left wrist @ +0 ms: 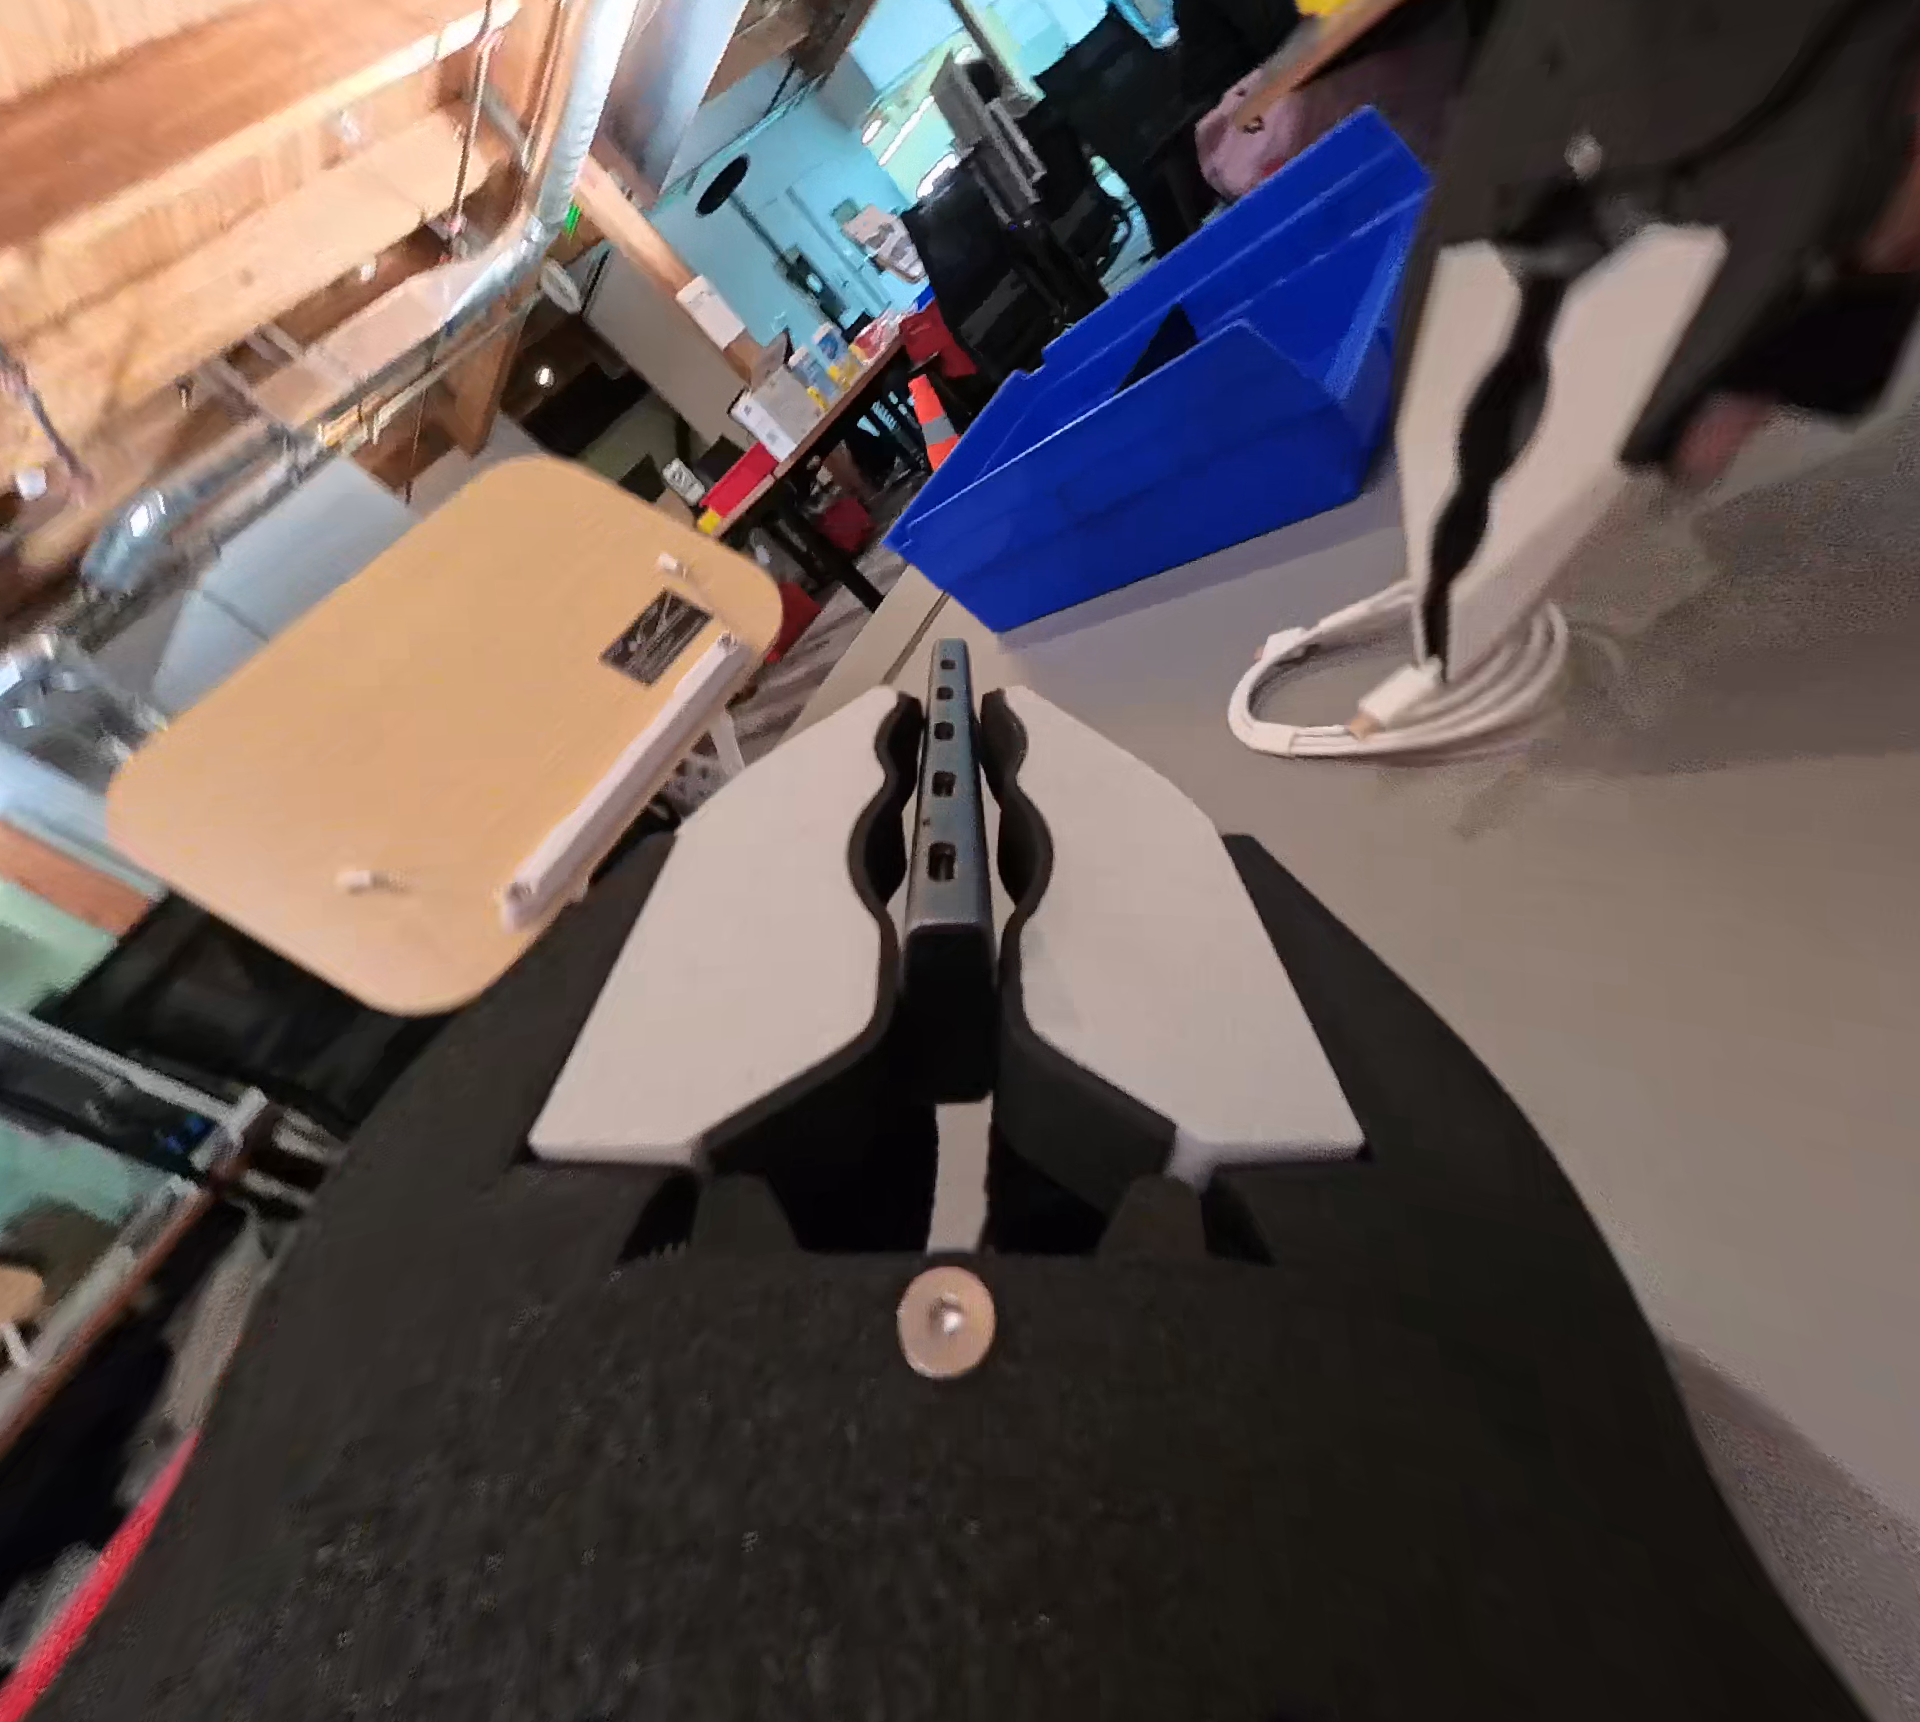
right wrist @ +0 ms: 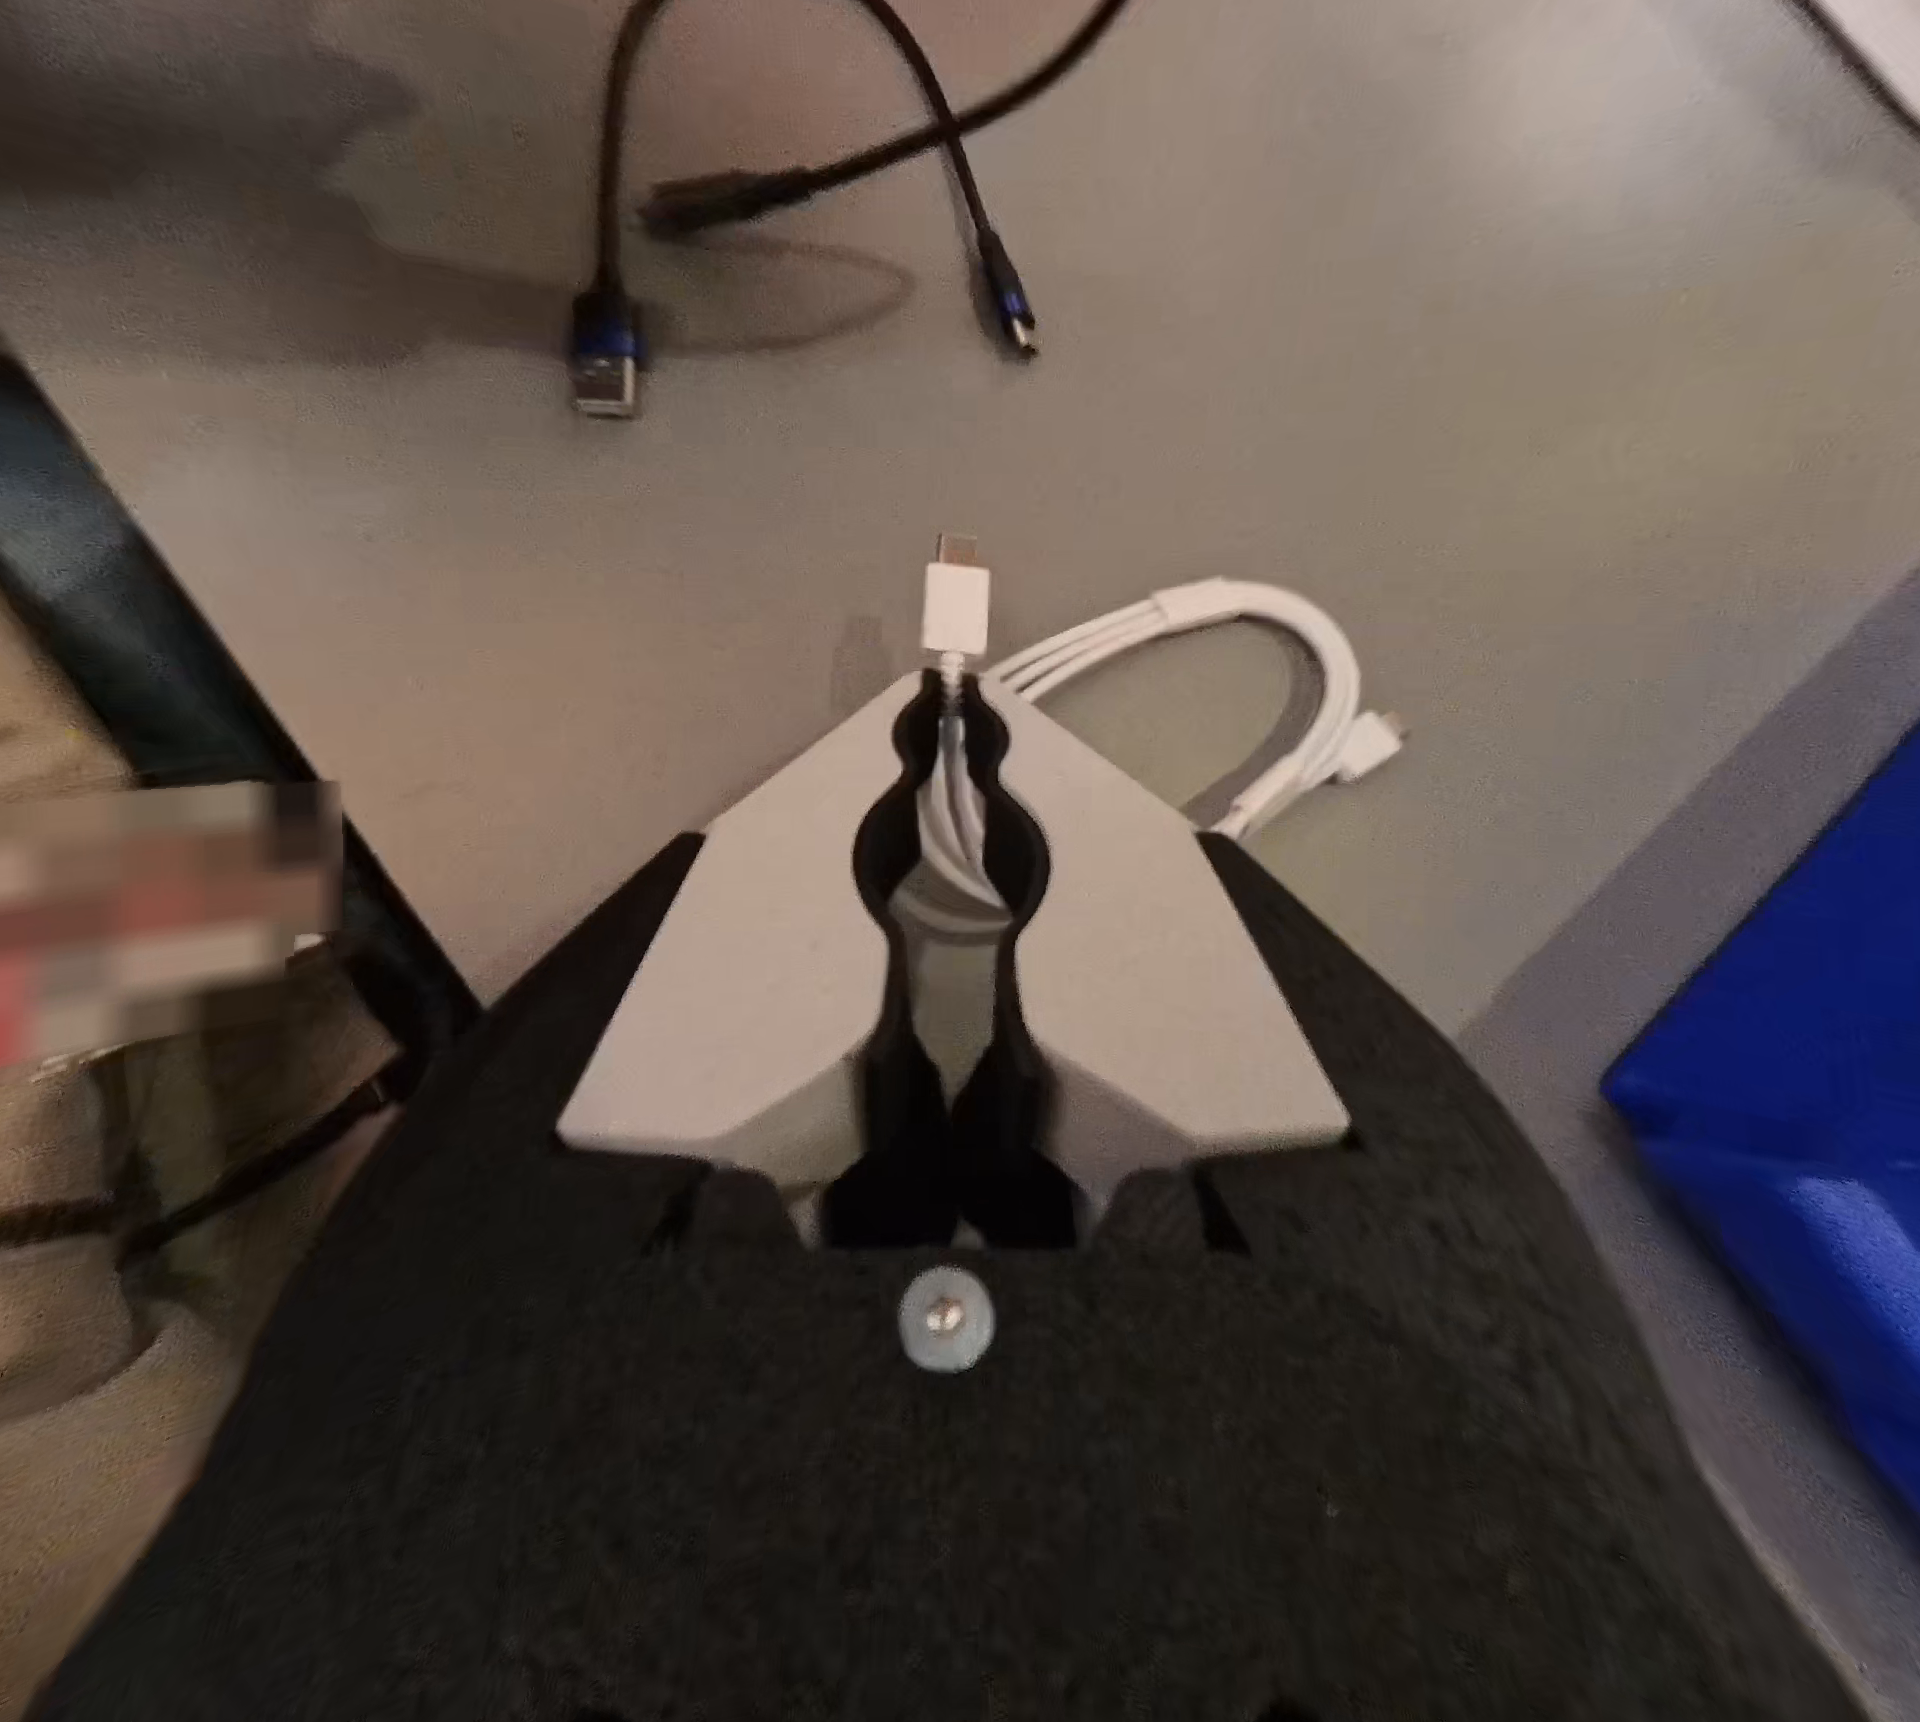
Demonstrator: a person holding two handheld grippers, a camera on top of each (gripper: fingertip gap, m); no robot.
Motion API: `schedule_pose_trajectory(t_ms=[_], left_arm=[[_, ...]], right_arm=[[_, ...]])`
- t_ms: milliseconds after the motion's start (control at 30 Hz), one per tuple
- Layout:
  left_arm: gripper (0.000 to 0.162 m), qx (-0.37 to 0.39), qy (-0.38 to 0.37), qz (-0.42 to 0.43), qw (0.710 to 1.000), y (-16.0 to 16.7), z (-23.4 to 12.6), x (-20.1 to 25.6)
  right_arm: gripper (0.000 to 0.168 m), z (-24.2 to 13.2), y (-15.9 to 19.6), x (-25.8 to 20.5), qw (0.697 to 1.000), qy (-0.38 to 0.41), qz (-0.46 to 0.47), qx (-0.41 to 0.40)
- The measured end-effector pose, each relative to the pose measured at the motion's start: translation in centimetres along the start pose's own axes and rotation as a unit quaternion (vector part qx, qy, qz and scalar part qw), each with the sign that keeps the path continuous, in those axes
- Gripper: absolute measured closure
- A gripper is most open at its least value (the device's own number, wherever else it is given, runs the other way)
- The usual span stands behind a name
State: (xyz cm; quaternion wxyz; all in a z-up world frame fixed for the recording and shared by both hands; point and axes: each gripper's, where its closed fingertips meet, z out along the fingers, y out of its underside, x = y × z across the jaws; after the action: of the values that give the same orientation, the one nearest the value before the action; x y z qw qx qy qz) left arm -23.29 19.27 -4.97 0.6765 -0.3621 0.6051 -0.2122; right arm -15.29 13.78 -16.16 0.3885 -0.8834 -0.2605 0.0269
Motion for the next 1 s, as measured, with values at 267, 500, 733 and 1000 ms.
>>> schedule_pose_trajectory(t_ms=[267, 500, 733, 1000], left_arm=[[0.149, 0.01, 0.051, 0.138, 0.989, -1.3, 2.3, 2.6], [0.15, -0.019, 0.066, 0.192, 0.979, -0.5, 3.2, 4.2], [0.15, -0.026, 0.063, 0.21, 0.975, -0.7, 3.2, 4.5], [0.15, -0.032, 0.068, 0.218, 0.973, -0.2, 3.2, 4.7]], right_arm=[[0.166, -7.3, -7.1, -1.5, 0.993, -0.094, -0.069, 0.024], [0.166, -6.2, -8.3, -3.0, 0.994, -0.078, -0.072, -0.007], [0.166, -5.3, -7.9, -3.2, 0.995, -0.09, -0.038, -0.024], [0.165, -4.7, -7.6, -3.7, 0.994, -0.101, -0.041, -0.023]])
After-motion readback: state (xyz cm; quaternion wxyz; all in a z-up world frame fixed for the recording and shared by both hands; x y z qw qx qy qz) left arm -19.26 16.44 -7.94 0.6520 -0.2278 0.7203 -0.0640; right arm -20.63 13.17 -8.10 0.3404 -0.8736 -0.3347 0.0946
